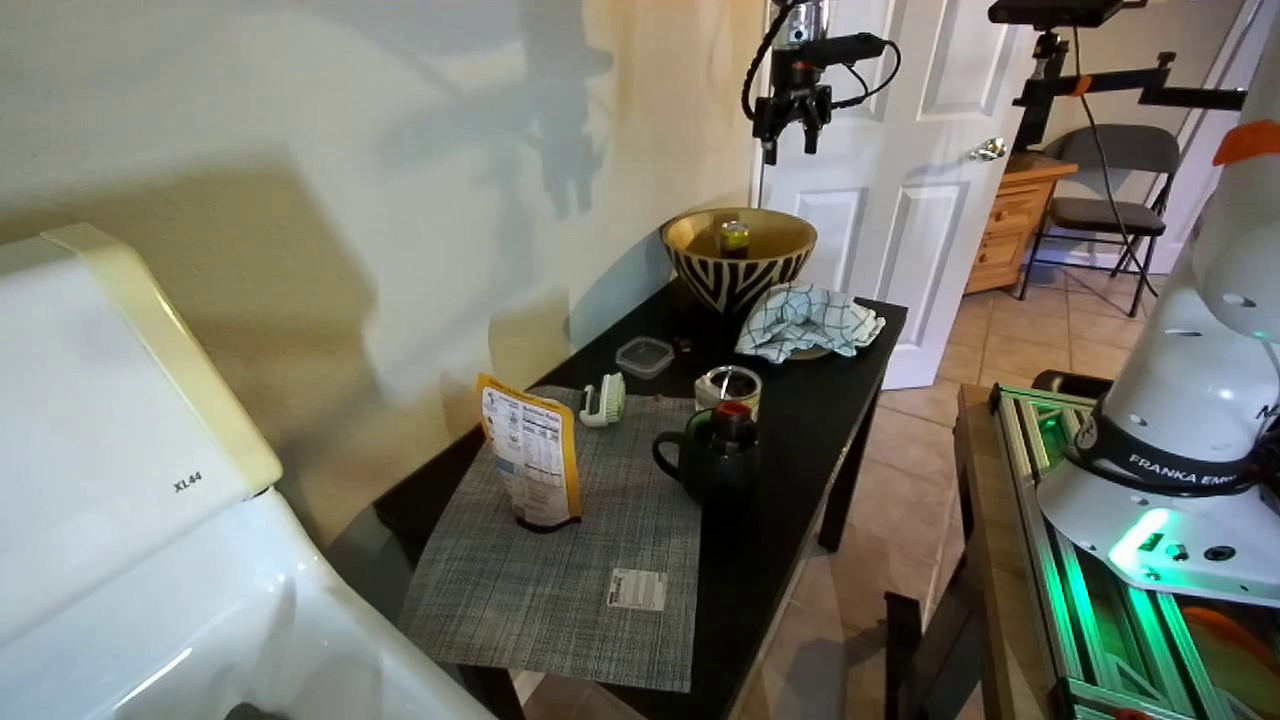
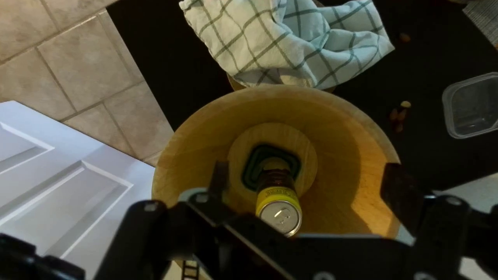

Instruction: Remove the yellow can from the bowl and put it on the table.

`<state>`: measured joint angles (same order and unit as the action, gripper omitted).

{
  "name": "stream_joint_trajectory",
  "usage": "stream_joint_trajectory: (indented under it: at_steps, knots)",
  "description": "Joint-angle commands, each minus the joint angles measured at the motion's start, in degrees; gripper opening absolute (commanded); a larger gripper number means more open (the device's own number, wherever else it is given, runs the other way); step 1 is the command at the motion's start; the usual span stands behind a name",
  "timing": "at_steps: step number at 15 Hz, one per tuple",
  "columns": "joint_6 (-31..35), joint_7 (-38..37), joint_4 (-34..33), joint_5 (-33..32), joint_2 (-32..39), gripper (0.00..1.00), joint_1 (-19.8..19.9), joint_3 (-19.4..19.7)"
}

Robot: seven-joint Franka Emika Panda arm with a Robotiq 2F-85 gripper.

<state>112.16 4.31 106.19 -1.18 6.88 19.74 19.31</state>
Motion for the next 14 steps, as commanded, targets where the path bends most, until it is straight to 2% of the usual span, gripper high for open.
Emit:
stream_joint_trajectory:
  at_steps: [1,2,4,6,8,11,12,14]
  knots:
    - [2.4,0.8,-5.7,1.7,7.6,1.00,1.5,0.1]
    - [3.7,-0.7,-7.4,-0.2,9.9,1.00,1.5,0.1]
    - [3.3,1.4,-10.9,0.7,13.6,1.00,2.4,-0.5]
    - [0.0,8.6,-14.9,2.4,16.8,1.00,4.3,-1.9]
    - [-2.0,14.6,-18.4,0.6,19.6,1.00,5.8,-2.4]
    - [-4.3,18.5,-22.5,0.5,22.5,1.00,8.0,-2.9]
    - [-1.6,15.4,-18.4,-0.1,19.9,1.00,6.7,-2.7]
    - [-2.5,17.1,-20.6,-0.1,21.4,1.00,7.9,-2.9]
